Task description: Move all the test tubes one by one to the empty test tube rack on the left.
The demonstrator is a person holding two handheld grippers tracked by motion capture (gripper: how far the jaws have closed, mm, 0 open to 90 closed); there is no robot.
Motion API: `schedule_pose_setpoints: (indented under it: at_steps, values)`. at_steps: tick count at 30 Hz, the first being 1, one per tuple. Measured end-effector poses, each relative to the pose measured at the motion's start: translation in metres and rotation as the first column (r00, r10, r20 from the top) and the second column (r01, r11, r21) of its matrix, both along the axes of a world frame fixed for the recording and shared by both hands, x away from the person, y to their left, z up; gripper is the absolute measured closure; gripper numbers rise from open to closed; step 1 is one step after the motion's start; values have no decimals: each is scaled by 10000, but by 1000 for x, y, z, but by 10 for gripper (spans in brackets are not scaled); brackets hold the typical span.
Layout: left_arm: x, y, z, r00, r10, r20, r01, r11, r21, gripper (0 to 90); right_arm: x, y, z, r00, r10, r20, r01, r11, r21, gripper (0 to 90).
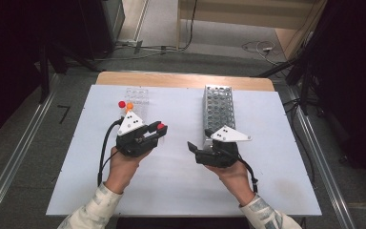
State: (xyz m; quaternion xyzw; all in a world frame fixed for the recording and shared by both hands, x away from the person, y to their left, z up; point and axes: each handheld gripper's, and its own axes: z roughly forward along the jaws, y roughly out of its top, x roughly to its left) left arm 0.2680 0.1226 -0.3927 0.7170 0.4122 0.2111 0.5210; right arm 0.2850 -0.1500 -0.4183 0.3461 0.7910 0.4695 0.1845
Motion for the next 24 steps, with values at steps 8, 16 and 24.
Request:
schedule_pose_setpoints:
  at_steps: [8, 16, 24]
  values:
    - [-5, 14, 4, 9994, 339, 56, -338, 9992, -215, 693, -1, -20, -3, 9995, -329, -33, 329, 9994, -93, 239]
    - [-6, 33, 9, 9961, 883, 26, -881, 9953, -405, 693, -6, -36, -1, 9987, -503, 25, 503, 9987, 14, 239]
    - [-7, 52, 16, 9912, 1327, 9, -1325, 9897, -548, 693, -8, -54, -4, 9971, -761, -18, 761, 9971, -85, 239]
